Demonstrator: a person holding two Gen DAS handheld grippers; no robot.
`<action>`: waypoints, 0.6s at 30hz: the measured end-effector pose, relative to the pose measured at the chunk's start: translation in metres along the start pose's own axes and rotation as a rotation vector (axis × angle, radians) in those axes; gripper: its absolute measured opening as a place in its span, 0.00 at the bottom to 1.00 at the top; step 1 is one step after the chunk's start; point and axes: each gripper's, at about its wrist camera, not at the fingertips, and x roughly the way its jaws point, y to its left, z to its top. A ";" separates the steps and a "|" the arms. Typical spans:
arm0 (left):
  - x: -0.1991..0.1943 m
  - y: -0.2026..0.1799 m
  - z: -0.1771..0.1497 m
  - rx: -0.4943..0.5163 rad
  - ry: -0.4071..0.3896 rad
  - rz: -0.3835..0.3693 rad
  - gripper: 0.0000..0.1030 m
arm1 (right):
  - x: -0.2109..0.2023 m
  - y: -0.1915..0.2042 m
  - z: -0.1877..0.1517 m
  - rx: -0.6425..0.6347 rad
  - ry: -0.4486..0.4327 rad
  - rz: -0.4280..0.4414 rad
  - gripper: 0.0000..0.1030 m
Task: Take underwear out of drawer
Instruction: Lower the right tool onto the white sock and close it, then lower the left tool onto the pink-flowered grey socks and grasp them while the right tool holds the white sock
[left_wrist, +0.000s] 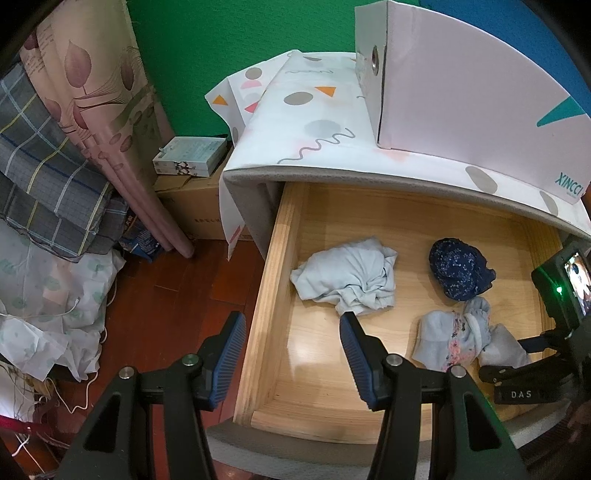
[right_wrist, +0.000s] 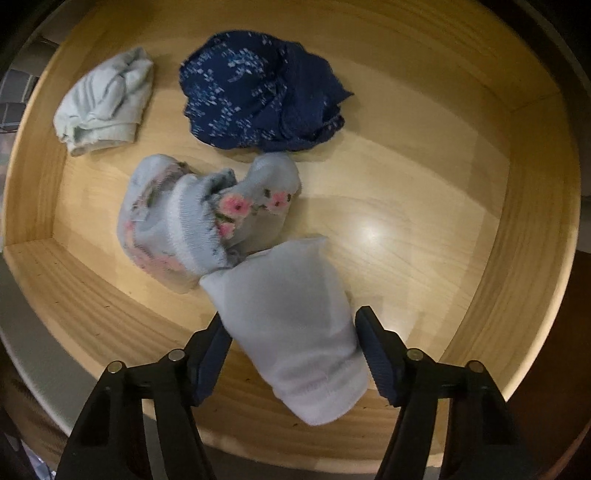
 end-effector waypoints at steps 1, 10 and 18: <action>0.000 -0.001 0.000 0.002 0.001 0.000 0.53 | 0.002 -0.001 0.000 0.006 0.000 0.009 0.60; 0.001 -0.009 0.000 0.038 0.006 0.021 0.53 | 0.005 -0.029 -0.002 0.086 -0.006 -0.001 0.53; 0.000 -0.014 -0.003 0.065 0.010 0.019 0.53 | 0.007 -0.069 -0.015 0.227 0.003 -0.039 0.52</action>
